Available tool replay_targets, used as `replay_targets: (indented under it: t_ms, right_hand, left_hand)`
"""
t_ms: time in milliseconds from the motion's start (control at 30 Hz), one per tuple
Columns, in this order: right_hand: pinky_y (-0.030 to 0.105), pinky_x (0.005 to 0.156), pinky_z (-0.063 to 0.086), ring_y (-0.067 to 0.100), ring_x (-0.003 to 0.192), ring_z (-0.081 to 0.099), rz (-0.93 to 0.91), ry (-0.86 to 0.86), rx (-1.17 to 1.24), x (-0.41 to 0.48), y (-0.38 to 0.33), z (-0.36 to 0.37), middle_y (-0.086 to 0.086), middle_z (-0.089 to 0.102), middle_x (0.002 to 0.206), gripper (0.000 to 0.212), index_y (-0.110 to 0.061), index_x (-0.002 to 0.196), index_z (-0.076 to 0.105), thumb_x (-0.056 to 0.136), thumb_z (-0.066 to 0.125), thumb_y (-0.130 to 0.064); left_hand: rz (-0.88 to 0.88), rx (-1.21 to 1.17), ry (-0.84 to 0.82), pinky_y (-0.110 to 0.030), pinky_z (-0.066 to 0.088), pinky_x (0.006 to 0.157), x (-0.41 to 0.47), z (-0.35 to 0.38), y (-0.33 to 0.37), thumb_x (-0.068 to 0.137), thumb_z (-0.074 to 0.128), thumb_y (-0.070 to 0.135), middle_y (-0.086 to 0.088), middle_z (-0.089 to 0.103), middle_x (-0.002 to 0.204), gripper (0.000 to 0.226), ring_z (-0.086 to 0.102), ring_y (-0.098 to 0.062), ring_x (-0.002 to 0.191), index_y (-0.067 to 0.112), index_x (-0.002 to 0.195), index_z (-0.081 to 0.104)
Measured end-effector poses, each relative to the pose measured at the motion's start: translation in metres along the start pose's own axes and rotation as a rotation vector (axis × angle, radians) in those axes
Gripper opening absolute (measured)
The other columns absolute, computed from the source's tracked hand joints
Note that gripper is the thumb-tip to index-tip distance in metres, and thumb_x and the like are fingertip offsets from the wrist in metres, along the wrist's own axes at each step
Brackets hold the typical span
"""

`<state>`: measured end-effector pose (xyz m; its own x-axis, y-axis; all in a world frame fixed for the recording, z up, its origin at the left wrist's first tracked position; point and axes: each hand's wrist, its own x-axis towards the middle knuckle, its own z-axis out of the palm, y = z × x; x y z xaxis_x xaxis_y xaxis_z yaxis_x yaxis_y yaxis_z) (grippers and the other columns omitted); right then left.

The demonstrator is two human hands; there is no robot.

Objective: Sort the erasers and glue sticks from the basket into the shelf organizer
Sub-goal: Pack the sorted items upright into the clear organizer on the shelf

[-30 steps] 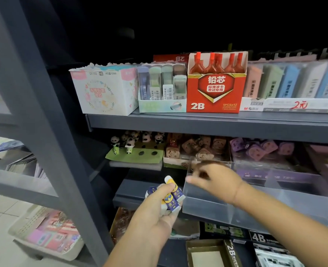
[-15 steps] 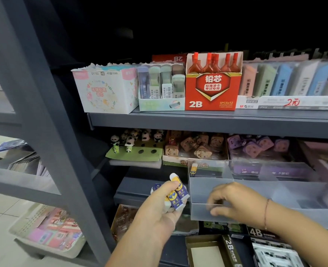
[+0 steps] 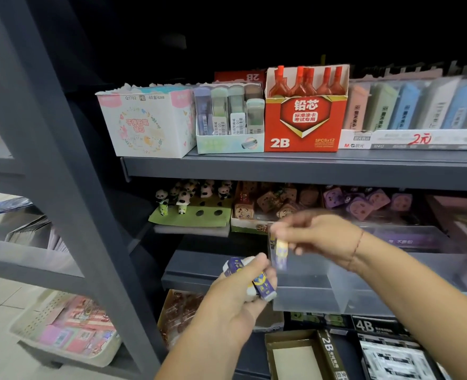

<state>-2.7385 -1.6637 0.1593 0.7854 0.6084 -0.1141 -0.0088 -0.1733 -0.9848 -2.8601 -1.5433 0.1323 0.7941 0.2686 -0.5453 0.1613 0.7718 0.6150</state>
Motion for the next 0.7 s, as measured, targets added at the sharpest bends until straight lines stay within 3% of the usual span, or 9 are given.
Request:
replay_targets:
  t_ms: [67, 133, 200, 267, 433, 600, 700]
  right_hand:
    - [0.012, 0.051, 0.050, 0.013, 0.060, 0.056, -0.071, 0.233, -0.117, 0.012, -0.004, -0.017, 0.011, 0.065, 0.082, 0.010, -0.011, 0.087, 0.070, 0.080, 0.072, -0.004]
    - [0.008, 0.058, 0.047, 0.012, 0.072, 0.059, -0.115, 0.369, -0.579, 0.025, -0.001, -0.030, -0.001, 0.065, 0.088, 0.012, -0.017, 0.093, 0.069, 0.083, 0.072, -0.012]
    - [0.004, 0.063, 0.037, 0.007, 0.080, 0.060, -0.142, 0.322, -0.871, 0.037, 0.009, -0.029, -0.009, 0.064, 0.088, 0.012, -0.021, 0.094, 0.068, 0.084, 0.069, -0.014]
    - [0.009, 0.068, 0.034, 0.012, 0.090, 0.063, -0.181, 0.249, -1.011, 0.046, 0.022, -0.022, -0.006, 0.069, 0.094, 0.014, -0.022, 0.094, 0.070, 0.084, 0.066, -0.013]
    - [0.022, 0.087, 0.042, 0.020, 0.102, 0.062, -0.268, 0.209, -1.158, 0.062, 0.035, -0.017, 0.000, 0.067, 0.113, 0.015, -0.018, 0.102, 0.069, 0.088, 0.063, -0.017]
    - [0.028, 0.082, 0.048, 0.021, 0.098, 0.060, -0.310, 0.219, -1.256, 0.070, 0.040, -0.020, -0.002, 0.062, 0.113, 0.007, -0.023, 0.093, 0.065, 0.087, 0.063, -0.023]
    - [0.028, 0.082, 0.049, 0.022, 0.099, 0.060, -0.275, 0.241, -1.275, 0.069, 0.039, -0.021, -0.001, 0.063, 0.114, 0.013, -0.027, 0.099, 0.064, 0.087, 0.063, -0.028]
  left_hand:
    - [-0.065, -0.152, 0.005, -0.038, 0.055, 0.071, 0.000, 0.000, 0.004, 0.082, 0.069, 0.001, -0.022, 0.069, 0.082, 0.015, 0.066, -0.028, 0.079, -0.010, 0.091, 0.062]
    - [-0.106, -0.224, 0.006, -0.039, 0.052, 0.071, 0.000, 0.001, 0.008, 0.083, 0.069, 0.003, -0.021, 0.068, 0.080, 0.017, 0.064, -0.029, 0.081, -0.010, 0.090, 0.062]
    - [-0.137, -0.258, -0.001, -0.040, 0.051, 0.070, -0.002, 0.001, 0.010, 0.083, 0.069, 0.005, -0.022, 0.067, 0.085, 0.020, 0.064, -0.029, 0.082, -0.010, 0.093, 0.061]
    - [-0.153, -0.282, 0.002, -0.040, 0.050, 0.073, -0.003, 0.003, 0.011, 0.084, 0.068, 0.005, -0.023, 0.065, 0.089, 0.020, 0.063, -0.029, 0.084, -0.010, 0.094, 0.060]
    - [-0.179, -0.322, -0.020, -0.043, 0.051, 0.080, -0.003, 0.001, 0.013, 0.088, 0.063, -0.002, -0.027, 0.062, 0.098, 0.015, 0.062, -0.033, 0.085, -0.011, 0.099, 0.058]
    - [-0.163, -0.326, -0.073, -0.047, 0.051, 0.079, -0.002, 0.000, 0.013, 0.088, 0.054, -0.009, -0.032, 0.058, 0.106, 0.014, 0.060, -0.038, 0.088, -0.006, 0.101, 0.056]
    - [-0.143, -0.316, -0.099, -0.050, 0.058, 0.073, 0.000, 0.001, 0.011, 0.088, 0.056, -0.010, -0.033, 0.059, 0.105, 0.019, 0.062, -0.039, 0.093, -0.007, 0.107, 0.056]
